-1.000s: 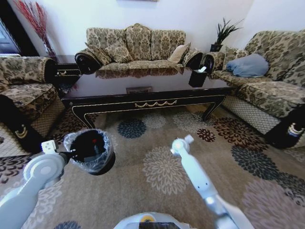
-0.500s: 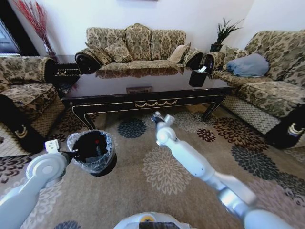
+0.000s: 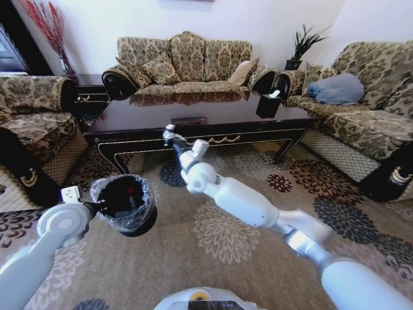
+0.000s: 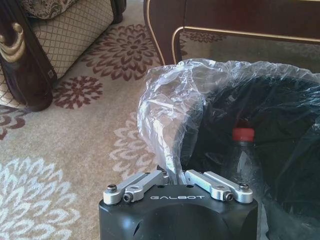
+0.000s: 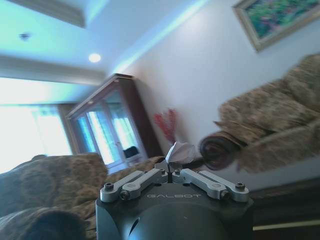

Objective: Move to the front of the table and pick up the trash from the floor, then place it into the trash bin.

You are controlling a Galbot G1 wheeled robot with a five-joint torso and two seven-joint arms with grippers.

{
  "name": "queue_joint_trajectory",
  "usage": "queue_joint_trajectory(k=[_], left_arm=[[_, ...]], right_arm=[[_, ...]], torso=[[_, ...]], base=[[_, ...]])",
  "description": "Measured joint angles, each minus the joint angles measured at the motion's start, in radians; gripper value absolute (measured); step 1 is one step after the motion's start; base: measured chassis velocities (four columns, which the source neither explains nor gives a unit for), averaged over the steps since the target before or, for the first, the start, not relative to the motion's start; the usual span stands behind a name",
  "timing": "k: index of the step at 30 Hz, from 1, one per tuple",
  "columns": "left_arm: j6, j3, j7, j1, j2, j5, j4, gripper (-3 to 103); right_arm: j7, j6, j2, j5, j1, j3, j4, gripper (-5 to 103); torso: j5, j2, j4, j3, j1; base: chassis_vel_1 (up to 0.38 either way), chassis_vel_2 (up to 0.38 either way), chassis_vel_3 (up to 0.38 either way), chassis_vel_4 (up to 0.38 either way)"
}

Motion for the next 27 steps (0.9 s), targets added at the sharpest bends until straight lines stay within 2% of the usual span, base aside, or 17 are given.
queue_joint_trajectory(k=[4,9,16,19,27], left_arm=[[0.0,-0.009,0.005,-0.004,-0.005,0.0,0.001,2],[0.0,-0.023,0.009,-0.008,-0.005,0.0,-0.004,2],[0.0,-0.036,0.009,-0.009,-0.004,-0.001,-0.01,2],[0.0,-0.042,0.01,-0.009,-0.002,-0.001,-0.012,2],[0.0,-0.047,0.011,-0.009,0.001,-0.002,-0.014,2]], right_arm=[[-0.071,0.034,0.031,-0.043,0.018,-0.057,-0.033,0],[-0.109,0.067,0.068,-0.083,0.042,-0.131,-0.059,0],[-0.112,0.085,0.09,-0.117,0.052,-0.224,-0.075,0],[-0.09,0.086,0.101,-0.126,0.05,-0.284,-0.086,0],[-0.089,0.09,0.112,-0.152,0.043,-0.328,-0.119,0]], torso=[[0.0,0.0,0.0,0.0,0.0],[0.0001,0.0,0.0,0.0,0.0],[0.0001,0.0,0.0001,0.0,0.0],[0.0002,0.0,-0.0001,0.0,0.0],[0.0002,0.0,-0.0001,0.0,0.0]], base=[[0.0,0.0,0.0,0.0],[0.0,0.0,0.0,0.0],[0.0,0.0,0.0,0.0],[0.0,0.0,0.0,0.0],[0.0,0.0,0.0,0.0]])
